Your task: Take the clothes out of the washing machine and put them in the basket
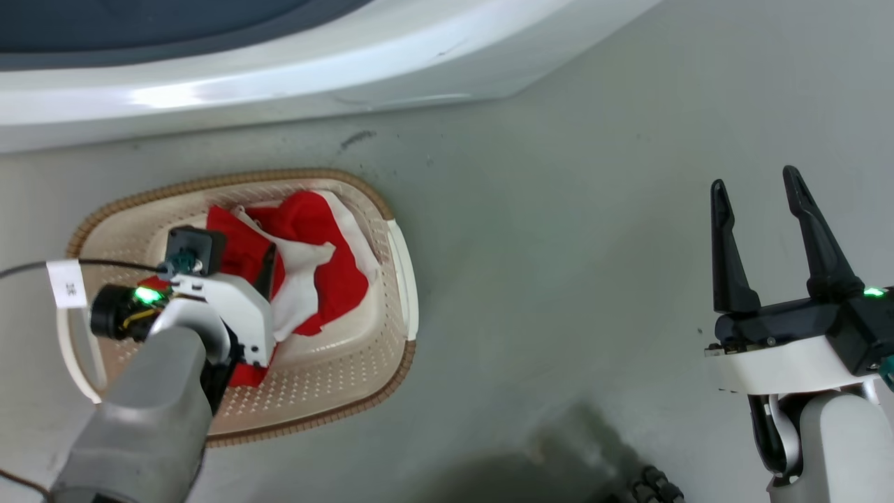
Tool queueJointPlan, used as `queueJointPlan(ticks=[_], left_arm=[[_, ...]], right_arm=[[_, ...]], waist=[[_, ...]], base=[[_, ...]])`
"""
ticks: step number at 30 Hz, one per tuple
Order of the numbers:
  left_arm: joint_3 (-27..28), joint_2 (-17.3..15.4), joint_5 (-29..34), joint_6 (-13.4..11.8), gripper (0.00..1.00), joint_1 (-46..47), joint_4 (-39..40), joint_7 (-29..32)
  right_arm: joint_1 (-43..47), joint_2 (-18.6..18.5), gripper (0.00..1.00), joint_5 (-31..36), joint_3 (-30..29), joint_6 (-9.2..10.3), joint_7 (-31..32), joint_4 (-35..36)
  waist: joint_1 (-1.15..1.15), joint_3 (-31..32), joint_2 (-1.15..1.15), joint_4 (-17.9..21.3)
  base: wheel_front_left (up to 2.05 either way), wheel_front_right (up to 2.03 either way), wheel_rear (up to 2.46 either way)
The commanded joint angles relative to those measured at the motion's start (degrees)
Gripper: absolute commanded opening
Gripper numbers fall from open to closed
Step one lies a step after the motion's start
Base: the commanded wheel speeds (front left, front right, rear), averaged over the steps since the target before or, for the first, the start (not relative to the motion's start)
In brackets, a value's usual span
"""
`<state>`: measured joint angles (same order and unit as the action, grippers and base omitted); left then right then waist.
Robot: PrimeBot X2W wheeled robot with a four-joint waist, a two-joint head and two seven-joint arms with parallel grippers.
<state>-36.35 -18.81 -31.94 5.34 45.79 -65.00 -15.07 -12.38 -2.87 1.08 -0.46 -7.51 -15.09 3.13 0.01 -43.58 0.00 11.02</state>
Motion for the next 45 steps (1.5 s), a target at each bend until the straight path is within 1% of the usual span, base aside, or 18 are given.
queueJointPlan(ticks=[1,7,12,15,18,23,27,28,32,36,38,42,45], left_arm=[[0.67,0.22,-0.32,0.18,1.0,-1.57,0.8,-0.11],[6.05,0.29,0.11,0.96,1.0,-6.42,8.41,-0.13],[10.73,0.44,4.08,-0.92,1.0,-11.09,15.93,-0.14],[15.11,0.68,6.27,-1.72,1.0,-14.61,22.26,-0.15],[19.77,1.46,8.78,-2.07,1.0,-18.35,29.19,-0.14],[27.44,2.99,13.16,-2.8,1.0,-26.39,40.96,-0.14],[32.58,5.13,16.18,-2.3,1.0,-32.34,49.0,-0.14],[33.4,5.65,17.15,-2.06,1.0,-33.73,50.77,-0.15],[34.98,8.83,20.71,-2.64,1.0,-39.43,57.35,-0.14],[35.55,10.74,22.98,-2.3,1.0,-43.93,61.0,-0.14],[36.0,11.19,23.92,-2.31,1.0,-45.62,62.03,-0.14],[37.36,11.66,25.87,-3.27,1.0,-48.83,63.43,-0.14],[37.86,11.97,26.88,-3.21,1.0,-50.52,63.95,-0.14]], right_arm=[[-0.33,-0.02,1.0,-0.09,-0.21,0.05,-0.11,-0.22],[1.23,-0.03,1.0,0.5,-1.55,0.05,-0.12,-1.42],[2.7,-0.03,1.0,1.37,-3.34,0.04,-0.11,-2.05],[3.82,-0.05,1.0,2.07,-4.03,0.05,-0.11,-2.05],[4.99,-0.03,1.0,2.42,-4.8,0.05,-0.11,-2.04],[6.05,-0.05,1.0,2.67,-4.9,0.05,-0.11,-2.12],[7.55,-0.03,1.0,2.11,-5.04,0.04,-0.11,-2.06],[8.01,-0.04,1.0,2.1,-5.1,0.05,-0.11,-2.09],[10.07,-0.04,1.0,2.23,-5.93,0.04,-0.11,-2.41],[11.89,-0.03,1.0,2.27,-5.92,0.04,-0.11,-2.08],[12.73,-0.04,1.0,2.21,-5.95,0.04,-0.11,-1.91],[14.48,-0.03,1.0,1.44,-6.32,0.04,-0.11,-2.24],[15.53,-0.03,1.0,0.97,-6.12,0.04,-0.11,-2.45]], waist=[[-0.01,2.01,0.0,-0.63],[-0.01,9.48,0.0,-2.46],[-0.01,16.37,0.0,-4.65],[-0.01,20.18,0.0,-5.93],[-0.01,23.67,0.0,-7.21],[-0.01,28.35,0.0,-7.9],[-0.01,31.76,0.0,-8.4],[-0.01,32.52,0.0,-8.49],[-0.01,35.48,0.0,-8.92],[-0.01,37.4,0.0,-8.8],[-0.01,38.19,0.0,-8.57],[-0.01,39.79,0.0,-7.98],[-0.01,40.65,0.0,-7.64]], base=[[0.0,0.0,0.0],[0.0,0.0,0.0],[0.0,0.0,0.0],[0.0,0.0,0.0],[0.0,0.0,0.0],[0.0,0.0,0.0],[0.0,0.0,0.0],[0.0,0.0,0.0],[0.0,0.0,0.0],[0.0,0.0,0.0],[0.0,0.0,0.0],[0.0,0.0,0.0],[0.0,0.0,0.0]])
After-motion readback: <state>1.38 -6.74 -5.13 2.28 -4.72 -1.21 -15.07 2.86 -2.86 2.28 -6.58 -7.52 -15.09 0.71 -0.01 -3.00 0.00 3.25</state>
